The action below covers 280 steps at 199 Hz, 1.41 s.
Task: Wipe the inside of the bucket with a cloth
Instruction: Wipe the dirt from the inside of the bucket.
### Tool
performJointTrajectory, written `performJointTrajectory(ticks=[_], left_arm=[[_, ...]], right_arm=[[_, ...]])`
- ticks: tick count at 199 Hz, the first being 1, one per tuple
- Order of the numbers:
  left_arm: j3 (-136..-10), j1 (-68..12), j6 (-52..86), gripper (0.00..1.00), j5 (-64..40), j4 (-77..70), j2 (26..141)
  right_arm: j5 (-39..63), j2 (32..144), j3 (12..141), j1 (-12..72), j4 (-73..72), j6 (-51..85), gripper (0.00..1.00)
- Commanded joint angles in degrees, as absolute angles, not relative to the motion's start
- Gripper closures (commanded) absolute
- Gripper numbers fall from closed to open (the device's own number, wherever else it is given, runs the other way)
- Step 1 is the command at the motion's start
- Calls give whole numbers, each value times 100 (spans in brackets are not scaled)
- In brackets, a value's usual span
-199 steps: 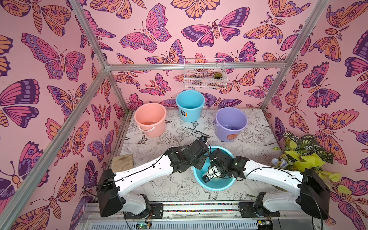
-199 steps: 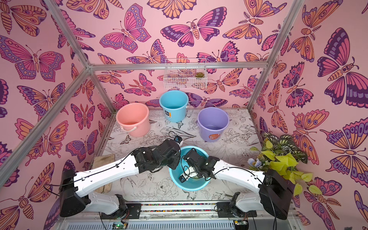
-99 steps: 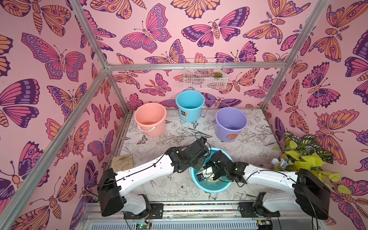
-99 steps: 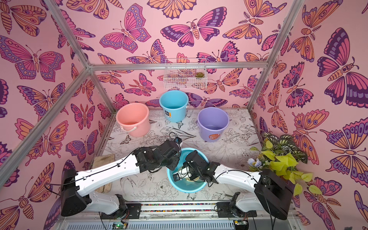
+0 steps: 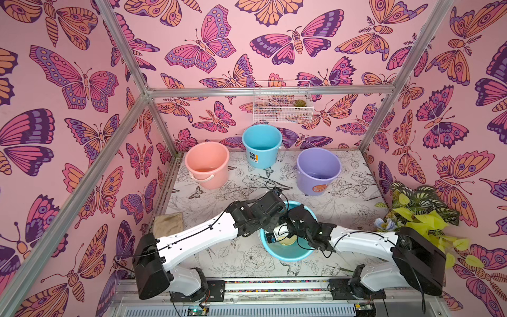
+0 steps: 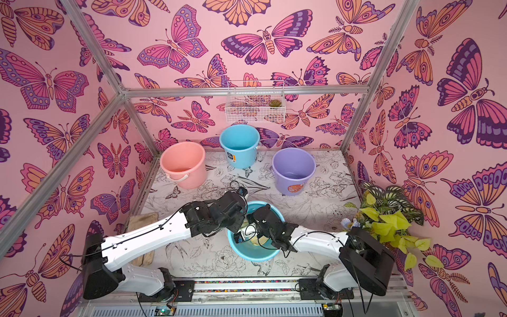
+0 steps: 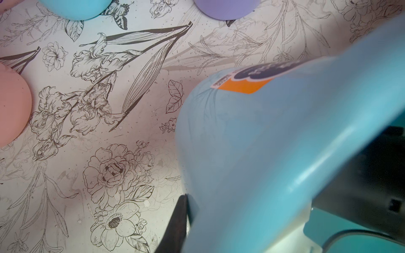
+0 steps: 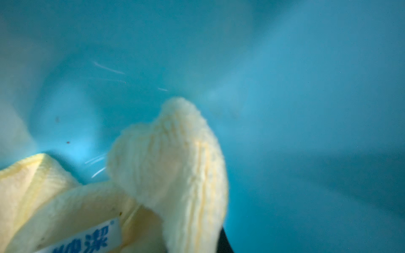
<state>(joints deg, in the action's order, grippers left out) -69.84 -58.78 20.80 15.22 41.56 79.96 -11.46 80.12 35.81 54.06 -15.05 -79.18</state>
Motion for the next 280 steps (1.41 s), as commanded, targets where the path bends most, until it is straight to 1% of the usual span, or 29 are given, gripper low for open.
performJointTrajectory(ticks=[1, 38, 83, 118, 153, 190, 206, 221, 259, 280], left_arm=[[-6976, -5960, 2293, 100, 1080, 3555, 7998], [-6983, -5968, 2285, 100, 1140, 3576, 8011], [-7040, -5968, 2302, 100, 1160, 3636, 8080], [-7040, -5962, 2320, 100, 1154, 3632, 8124], [-7049, -5968, 2310, 100, 1116, 3631, 8135], [-7067, -5967, 2292, 100, 1066, 3622, 8207], [-7074, -5965, 2312, 100, 1029, 3613, 8226], [-7067, -5966, 2320, 100, 1028, 3620, 8212], [-7049, -5967, 2320, 100, 998, 3611, 8192], [-7049, -5967, 2320, 100, 941, 3596, 8197]], right_arm=[[-1647, 8014, 3935, 5484, -1114, -8646, 100], [-2056, 7692, 4295, 5484, 519, -9138, 100], [-2170, 7575, 4827, 5510, 2742, -8648, 100], [-1901, 7496, 4755, 5511, 3374, -8051, 100], [-1228, 7506, 4672, 5515, 3697, -7481, 100], [-21, 7488, 4498, 5460, 3171, -6785, 100], [523, 7447, 4321, 5423, 2612, -6460, 100], [910, 7379, 4048, 5383, 1799, -6143, 100], [1028, 7225, 3399, 5388, -404, -5526, 100], [728, 7305, 3216, 5388, -1358, -5518, 100]])
